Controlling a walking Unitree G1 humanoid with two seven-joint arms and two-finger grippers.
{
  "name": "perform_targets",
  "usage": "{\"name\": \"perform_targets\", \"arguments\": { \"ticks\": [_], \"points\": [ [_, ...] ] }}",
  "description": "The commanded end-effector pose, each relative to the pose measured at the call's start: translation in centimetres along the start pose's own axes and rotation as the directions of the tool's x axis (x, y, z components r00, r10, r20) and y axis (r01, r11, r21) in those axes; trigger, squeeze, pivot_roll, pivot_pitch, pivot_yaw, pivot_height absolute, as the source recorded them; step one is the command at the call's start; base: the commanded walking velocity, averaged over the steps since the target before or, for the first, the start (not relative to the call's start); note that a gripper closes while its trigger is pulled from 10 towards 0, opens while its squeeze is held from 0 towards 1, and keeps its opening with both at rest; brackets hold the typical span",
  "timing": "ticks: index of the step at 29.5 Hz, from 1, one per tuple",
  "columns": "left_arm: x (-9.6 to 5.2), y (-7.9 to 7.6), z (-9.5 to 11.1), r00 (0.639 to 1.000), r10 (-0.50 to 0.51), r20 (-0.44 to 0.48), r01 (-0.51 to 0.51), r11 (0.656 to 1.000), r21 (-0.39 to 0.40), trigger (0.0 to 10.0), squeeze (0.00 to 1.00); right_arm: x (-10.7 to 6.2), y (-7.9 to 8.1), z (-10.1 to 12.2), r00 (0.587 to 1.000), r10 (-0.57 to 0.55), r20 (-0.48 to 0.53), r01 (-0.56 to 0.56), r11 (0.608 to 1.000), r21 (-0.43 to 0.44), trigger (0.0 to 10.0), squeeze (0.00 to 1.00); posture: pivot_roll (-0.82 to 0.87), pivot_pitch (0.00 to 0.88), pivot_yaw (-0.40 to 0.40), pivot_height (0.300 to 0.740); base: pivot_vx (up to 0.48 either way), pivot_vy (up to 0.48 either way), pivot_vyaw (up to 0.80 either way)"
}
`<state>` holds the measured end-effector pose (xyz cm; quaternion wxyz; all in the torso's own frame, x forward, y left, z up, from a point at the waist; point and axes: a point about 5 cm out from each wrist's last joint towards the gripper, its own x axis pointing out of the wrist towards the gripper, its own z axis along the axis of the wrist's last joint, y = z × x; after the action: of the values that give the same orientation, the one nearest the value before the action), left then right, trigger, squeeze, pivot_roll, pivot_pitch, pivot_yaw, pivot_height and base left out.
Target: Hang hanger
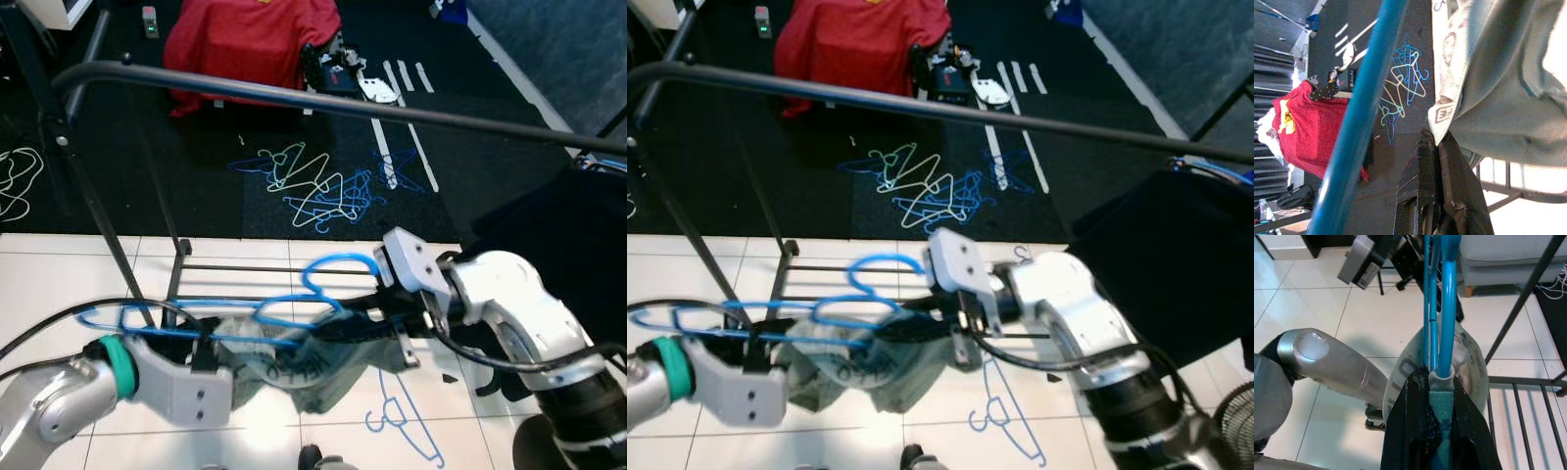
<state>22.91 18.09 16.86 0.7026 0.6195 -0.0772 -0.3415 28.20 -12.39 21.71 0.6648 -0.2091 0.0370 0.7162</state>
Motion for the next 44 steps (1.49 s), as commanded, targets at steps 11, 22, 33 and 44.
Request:
{"name": "perform_targets", "arguments": {
  "ticks": [11, 22, 33, 44],
  "points": [
    [-1.0, 0.5, -0.4, 0.999, -0.008, 0.038, 0.006, 0.999, 0.037, 10.0, 0.00, -2.9, -0.5, -1.4, 0.981, -0.168, -0.099, 0.174, 0.983, 0.052, 10.0, 0.00, 0.01, 0.176, -0.037, 0.740, 0.000, 0.000, 0.00],
    [-2.2, -0.5, -0.8, 0.999, -0.031, 0.020, 0.031, 0.999, 0.023, 10.0, 0.00, -5.6, -3.1, -1.5, 0.886, -0.459, -0.073, 0.464, 0.882, 0.087, 10.0, 0.00, 0.01, 0.180, -0.039, 0.740, 0.000, 0.000, 0.00],
    [-2.0, 0.0, -1.2, 1.000, 0.020, 0.008, -0.020, 0.999, 0.028, 10.0, 0.00, -5.5, -1.2, -2.1, 0.936, -0.334, -0.114, 0.347, 0.931, 0.113, 10.0, 0.00, 0.01, 0.180, -0.040, 0.740, 0.000, 0.000, 0.00],
    [-0.3, 1.6, -0.9, 0.989, 0.149, 0.001, -0.149, 0.988, 0.029, 10.0, 0.00, -4.0, 0.1, -0.6, 0.982, -0.184, -0.045, 0.188, 0.976, 0.111, 10.0, 0.00, 0.00, 0.178, -0.046, 0.740, 0.000, 0.000, 0.00]
  ]
}}
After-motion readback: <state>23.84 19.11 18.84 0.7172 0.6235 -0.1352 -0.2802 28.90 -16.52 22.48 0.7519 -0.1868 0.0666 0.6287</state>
